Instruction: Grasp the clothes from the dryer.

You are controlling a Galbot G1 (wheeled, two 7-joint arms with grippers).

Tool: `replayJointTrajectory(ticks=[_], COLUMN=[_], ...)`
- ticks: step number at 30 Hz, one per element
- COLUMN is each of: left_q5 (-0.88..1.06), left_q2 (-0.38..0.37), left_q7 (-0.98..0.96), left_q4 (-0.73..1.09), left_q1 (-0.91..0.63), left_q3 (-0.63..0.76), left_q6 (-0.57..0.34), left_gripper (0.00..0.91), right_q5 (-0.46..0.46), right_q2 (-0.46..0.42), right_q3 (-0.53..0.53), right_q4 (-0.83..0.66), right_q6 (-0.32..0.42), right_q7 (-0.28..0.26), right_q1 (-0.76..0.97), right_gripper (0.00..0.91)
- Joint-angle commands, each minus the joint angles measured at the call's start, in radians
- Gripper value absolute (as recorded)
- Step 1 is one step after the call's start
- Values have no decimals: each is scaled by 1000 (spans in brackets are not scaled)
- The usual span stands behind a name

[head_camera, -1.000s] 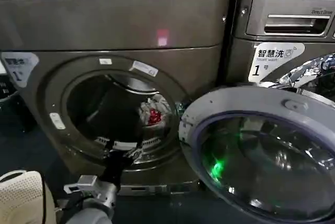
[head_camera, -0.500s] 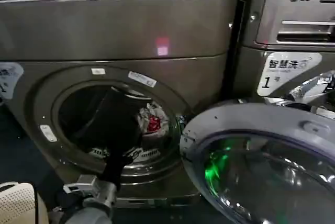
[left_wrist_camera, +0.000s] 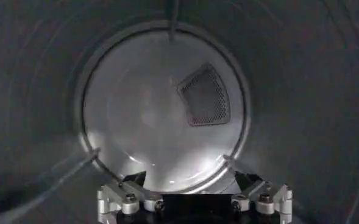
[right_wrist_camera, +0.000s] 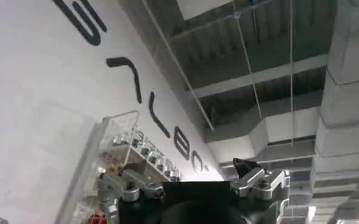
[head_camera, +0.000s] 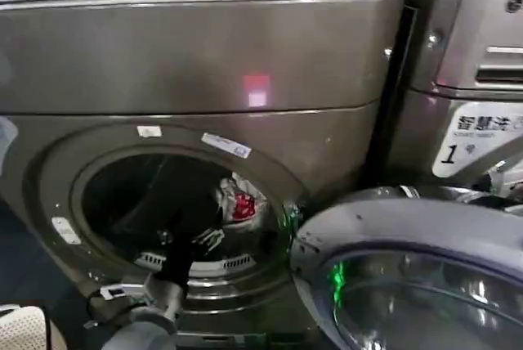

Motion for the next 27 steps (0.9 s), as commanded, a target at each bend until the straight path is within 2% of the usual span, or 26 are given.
replayJointTrajectory(ticks=[1, 6, 12, 19, 22, 27], left_q5=[-5, -71, -142, -176, -176, -64], left_q2=[13, 30, 59, 98, 105, 147], left_q7=[-8, -8, 7, 94, 154, 452], left_q4=[92, 299, 598, 913, 1049, 1328], left_q1=[-98, -274, -578, -798, -910, -1064], left_q3=[3, -8, -18, 26, 50, 160], left_q6=[-43, -85, -113, -134, -175, -254], left_gripper=[907, 907, 907, 907, 907, 907], right_q5=[-4, -26, -22, -14, -12, -13], right_q2=[-4, -1, 4, 10, 11, 14], right_q3=[25, 87, 135, 167, 174, 173], right_q4=[-3, -22, -31, -39, -43, -43], right_q6=[-12, -6, -3, -3, -2, 0], right_q7=[8, 10, 7, 7, 5, 2], right_q1=[-18, -62, -87, -102, -106, -107], right_gripper=[907, 907, 907, 907, 907, 907])
